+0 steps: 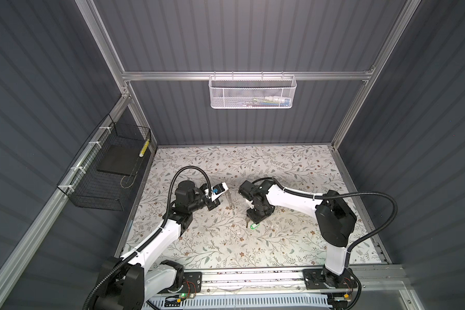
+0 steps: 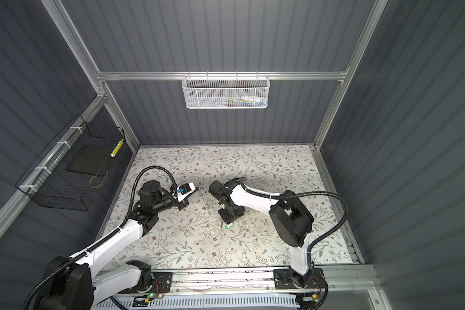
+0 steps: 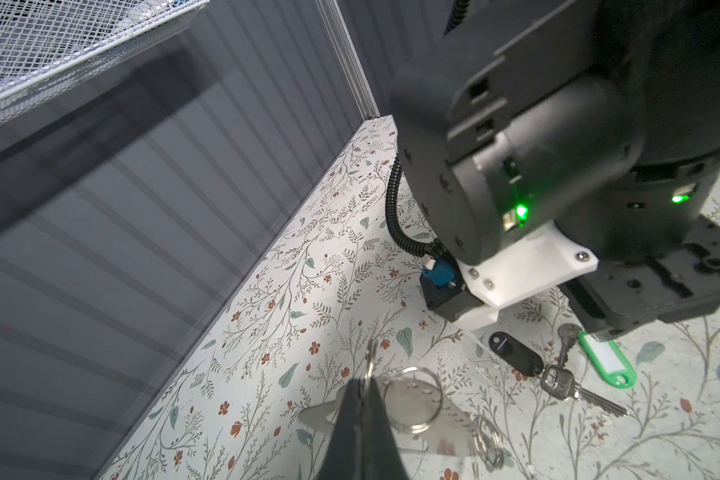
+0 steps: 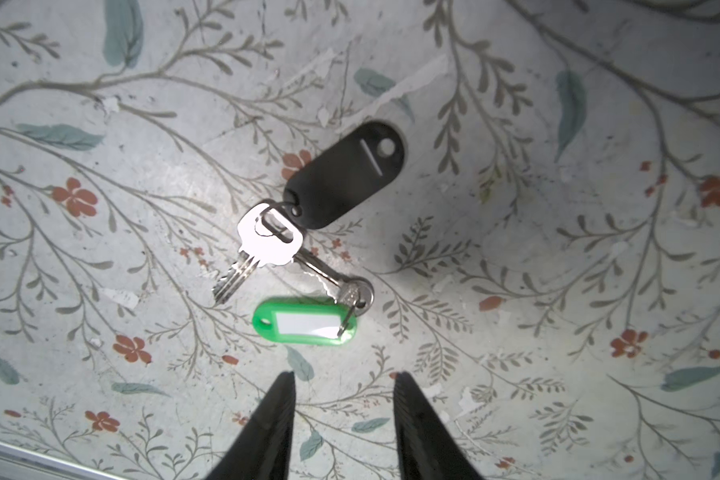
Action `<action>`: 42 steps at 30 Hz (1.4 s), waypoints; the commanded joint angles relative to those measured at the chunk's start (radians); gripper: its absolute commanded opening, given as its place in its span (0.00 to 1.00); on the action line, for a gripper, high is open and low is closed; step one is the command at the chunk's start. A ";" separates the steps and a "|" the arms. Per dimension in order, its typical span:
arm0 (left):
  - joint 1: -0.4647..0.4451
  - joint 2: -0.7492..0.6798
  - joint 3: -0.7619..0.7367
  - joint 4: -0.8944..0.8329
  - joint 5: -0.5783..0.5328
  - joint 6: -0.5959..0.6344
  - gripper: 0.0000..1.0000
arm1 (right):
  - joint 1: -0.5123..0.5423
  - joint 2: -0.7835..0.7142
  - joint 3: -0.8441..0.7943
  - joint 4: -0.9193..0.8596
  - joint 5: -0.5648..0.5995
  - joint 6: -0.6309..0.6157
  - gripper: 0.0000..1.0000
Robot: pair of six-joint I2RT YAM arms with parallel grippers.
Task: Put the keys on the keyring
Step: 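Lower the right gripper over the green tag's small ring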
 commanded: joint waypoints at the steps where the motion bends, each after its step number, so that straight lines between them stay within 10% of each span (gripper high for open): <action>1: 0.000 -0.015 0.002 0.009 0.019 0.005 0.00 | 0.000 0.023 -0.017 -0.005 -0.007 0.028 0.39; 42: -0.004 -0.006 0.002 0.011 0.018 0.005 0.00 | -0.006 0.094 -0.007 0.006 0.010 0.029 0.20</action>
